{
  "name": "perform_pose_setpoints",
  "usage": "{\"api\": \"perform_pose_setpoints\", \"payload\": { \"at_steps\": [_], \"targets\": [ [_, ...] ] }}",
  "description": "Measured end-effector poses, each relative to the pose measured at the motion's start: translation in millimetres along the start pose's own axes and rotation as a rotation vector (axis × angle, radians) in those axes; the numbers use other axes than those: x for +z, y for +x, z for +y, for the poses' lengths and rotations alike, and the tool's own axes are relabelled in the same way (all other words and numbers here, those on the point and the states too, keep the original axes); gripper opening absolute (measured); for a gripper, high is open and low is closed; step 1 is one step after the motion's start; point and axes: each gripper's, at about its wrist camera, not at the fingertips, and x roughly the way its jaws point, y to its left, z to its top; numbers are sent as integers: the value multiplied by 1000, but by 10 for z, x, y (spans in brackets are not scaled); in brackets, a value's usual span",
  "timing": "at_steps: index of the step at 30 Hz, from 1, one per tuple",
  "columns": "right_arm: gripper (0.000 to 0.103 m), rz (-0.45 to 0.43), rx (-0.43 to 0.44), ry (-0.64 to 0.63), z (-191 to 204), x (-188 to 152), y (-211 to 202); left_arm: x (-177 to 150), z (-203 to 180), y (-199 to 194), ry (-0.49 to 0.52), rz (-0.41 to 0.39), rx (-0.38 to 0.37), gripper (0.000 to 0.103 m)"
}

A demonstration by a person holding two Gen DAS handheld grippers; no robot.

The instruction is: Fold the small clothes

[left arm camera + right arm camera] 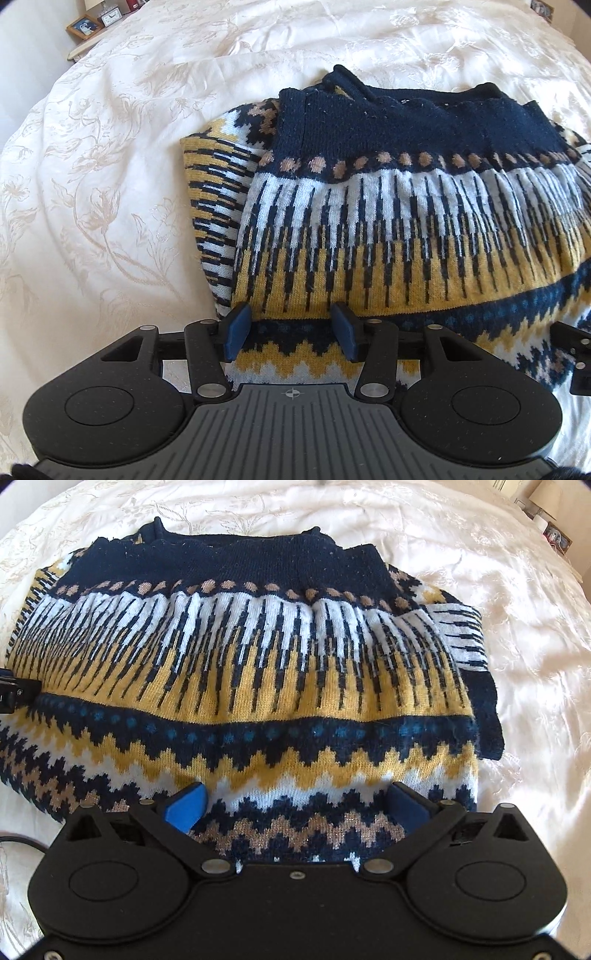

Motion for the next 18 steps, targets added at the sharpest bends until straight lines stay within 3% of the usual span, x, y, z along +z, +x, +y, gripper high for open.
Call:
{"api": "perform_pose_setpoints", "payload": {
  "at_steps": [10,14,18],
  "targets": [
    [103,-20,93,33,-161,-25,120,49,-133,43,-5,23,69,50],
    [103,-29,121,35,-204,-45,123,110,-173,24,39,53,73,49],
    [103,-12,199,35,-376,-30,83,213,-149,-233,15,44,67,47]
  ]
}}
